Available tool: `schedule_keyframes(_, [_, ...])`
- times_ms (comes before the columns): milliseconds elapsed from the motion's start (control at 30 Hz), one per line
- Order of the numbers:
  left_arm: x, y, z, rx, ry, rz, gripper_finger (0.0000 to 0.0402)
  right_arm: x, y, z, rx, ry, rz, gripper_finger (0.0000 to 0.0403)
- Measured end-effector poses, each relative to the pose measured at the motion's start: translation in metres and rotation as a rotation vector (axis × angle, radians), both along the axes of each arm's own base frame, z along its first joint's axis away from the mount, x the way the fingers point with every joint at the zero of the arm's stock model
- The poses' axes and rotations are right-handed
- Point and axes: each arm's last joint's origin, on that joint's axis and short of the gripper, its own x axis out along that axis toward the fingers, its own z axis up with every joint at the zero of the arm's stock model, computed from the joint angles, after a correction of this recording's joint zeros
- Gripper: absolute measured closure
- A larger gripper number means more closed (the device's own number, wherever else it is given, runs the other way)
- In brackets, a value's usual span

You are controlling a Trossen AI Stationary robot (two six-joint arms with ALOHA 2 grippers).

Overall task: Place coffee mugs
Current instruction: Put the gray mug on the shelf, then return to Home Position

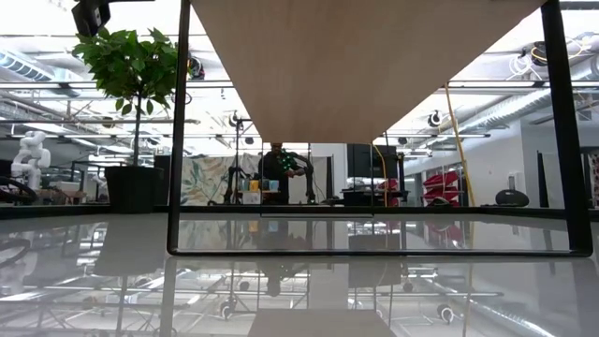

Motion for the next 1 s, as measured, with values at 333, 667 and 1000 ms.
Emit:
schedule_keyframes(333, [0.000, 0.000, 0.000, 0.001, 0.000, -0.001, 0.0341, 0.002, 0.001, 0.001, 0.004, -0.023, 0.000, 0.0293])
schedule_keyframes(667, [0.000, -0.001, 0.000, 0.033, 0.014, -0.037, 0.0341, -0.022, -0.010, 0.028, 0.032, -0.091, 0.011, 0.0255])
schedule_keyframes(1000, [0.002, -0.002, 0.008, 0.265, -0.015, -0.098, 0.0341, -0.062, -0.034, 0.071, -0.091, -0.352, 0.010, 0.0272])
